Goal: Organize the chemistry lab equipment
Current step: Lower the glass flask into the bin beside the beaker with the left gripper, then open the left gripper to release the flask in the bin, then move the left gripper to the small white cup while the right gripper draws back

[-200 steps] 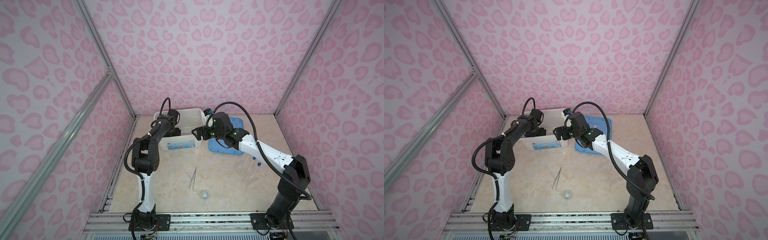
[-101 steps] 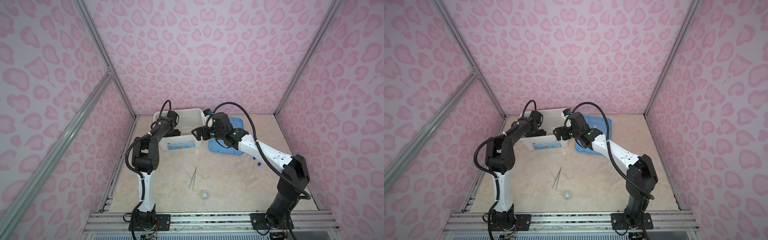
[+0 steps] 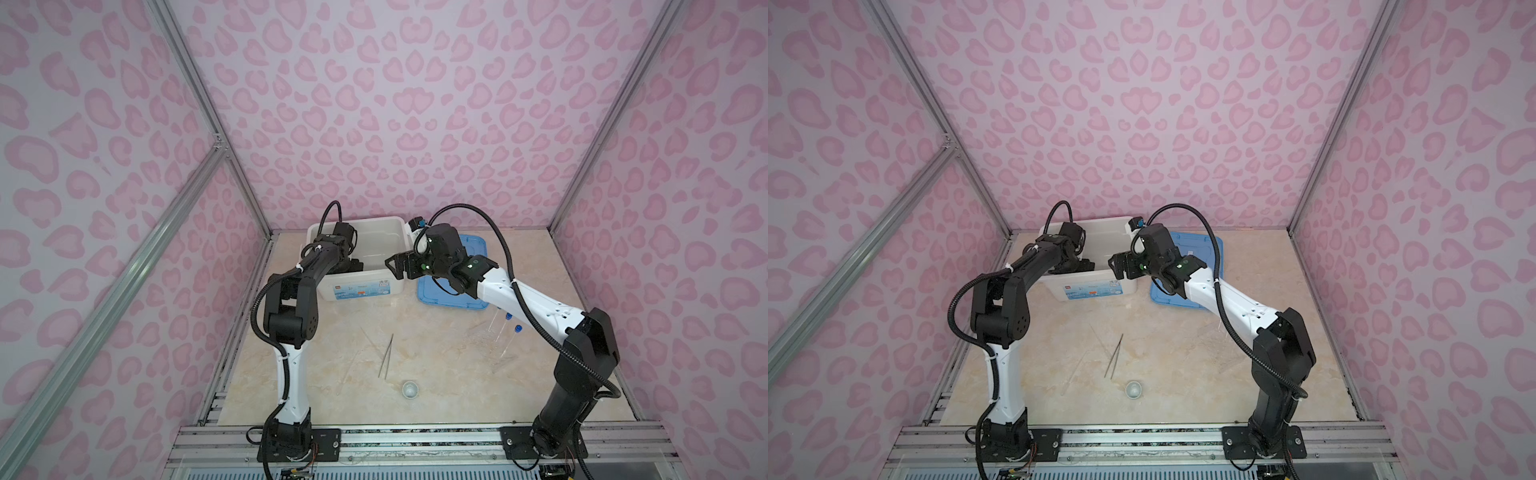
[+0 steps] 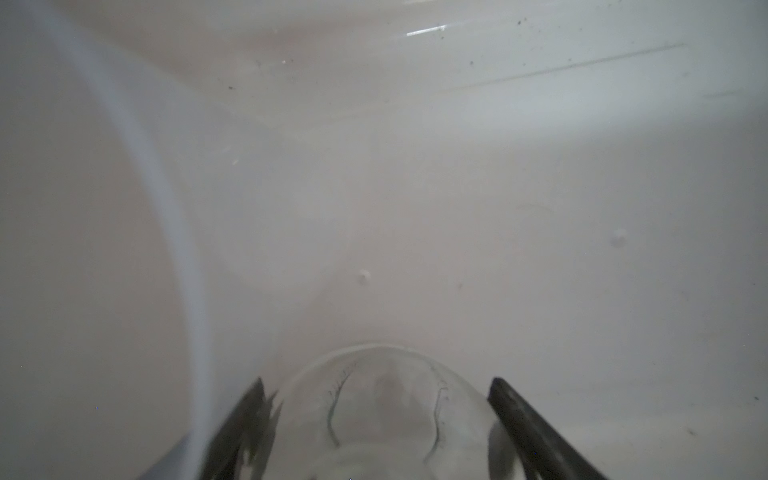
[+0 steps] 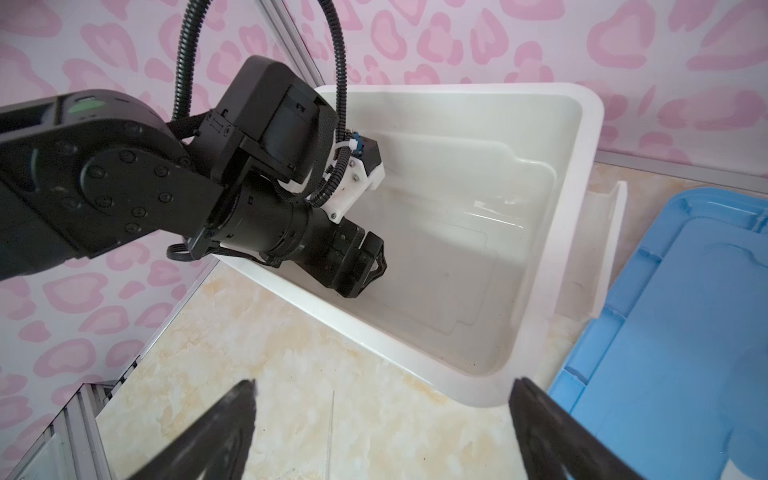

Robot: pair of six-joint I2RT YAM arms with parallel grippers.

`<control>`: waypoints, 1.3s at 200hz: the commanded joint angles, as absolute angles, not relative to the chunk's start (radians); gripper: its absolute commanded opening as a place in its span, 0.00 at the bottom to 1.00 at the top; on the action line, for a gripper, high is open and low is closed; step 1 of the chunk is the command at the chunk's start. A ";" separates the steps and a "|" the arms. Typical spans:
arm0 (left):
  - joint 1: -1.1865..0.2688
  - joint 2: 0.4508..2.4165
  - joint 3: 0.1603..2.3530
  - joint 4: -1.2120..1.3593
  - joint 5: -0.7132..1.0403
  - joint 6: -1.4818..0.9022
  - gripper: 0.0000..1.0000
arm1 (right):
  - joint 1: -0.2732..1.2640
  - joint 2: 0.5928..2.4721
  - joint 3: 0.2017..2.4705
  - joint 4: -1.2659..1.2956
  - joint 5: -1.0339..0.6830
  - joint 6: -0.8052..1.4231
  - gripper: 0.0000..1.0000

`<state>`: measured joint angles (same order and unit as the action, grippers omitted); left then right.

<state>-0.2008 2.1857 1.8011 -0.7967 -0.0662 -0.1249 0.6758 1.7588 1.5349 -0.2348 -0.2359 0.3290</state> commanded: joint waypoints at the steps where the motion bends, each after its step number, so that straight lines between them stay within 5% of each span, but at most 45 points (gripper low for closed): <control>1: -0.201 2.192 1.799 -0.778 -0.033 -0.126 0.87 | 0.671 1.754 1.523 -0.226 -0.235 0.335 0.96; 94: -0.202 2.133 1.835 -0.815 -0.023 -0.154 1.00 | 0.659 1.707 1.494 -0.211 -0.227 0.334 0.96; 260: -0.298 1.596 1.840 -0.978 0.098 -0.204 0.98 | 0.660 1.346 1.225 -0.268 -0.218 0.135 0.98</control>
<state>-0.2535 1.6516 1.8740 -0.9016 0.0719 -0.2340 0.6590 1.3964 1.2804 -0.2375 -0.2245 0.1825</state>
